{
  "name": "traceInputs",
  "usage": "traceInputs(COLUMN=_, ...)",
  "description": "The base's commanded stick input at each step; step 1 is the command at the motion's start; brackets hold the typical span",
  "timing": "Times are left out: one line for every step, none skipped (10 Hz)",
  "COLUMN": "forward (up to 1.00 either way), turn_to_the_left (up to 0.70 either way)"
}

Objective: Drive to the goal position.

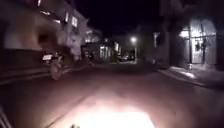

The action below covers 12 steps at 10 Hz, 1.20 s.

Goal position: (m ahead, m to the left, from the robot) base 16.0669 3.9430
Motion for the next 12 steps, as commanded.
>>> traceInputs(forward=1.0, turn_to_the_left=-0.27)
traceInputs(forward=1.0, turn_to_the_left=-0.27)
traceInputs(forward=1.0, turn_to_the_left=-0.27)
traceInputs(forward=1.0, turn_to_the_left=-0.26)
traceInputs(forward=1.0, turn_to_the_left=0.0)
traceInputs(forward=1.0, turn_to_the_left=0.0)
traceInputs(forward=1.0, turn_to_the_left=0.0)
traceInputs(forward=1.0, turn_to_the_left=0.0)
traceInputs(forward=1.0, turn_to_the_left=0.0)
traceInputs(forward=1.0, turn_to_the_left=0.0)
traceInputs(forward=1.0, turn_to_the_left=0.0)
traceInputs(forward=1.0, turn_to_the_left=0.0)
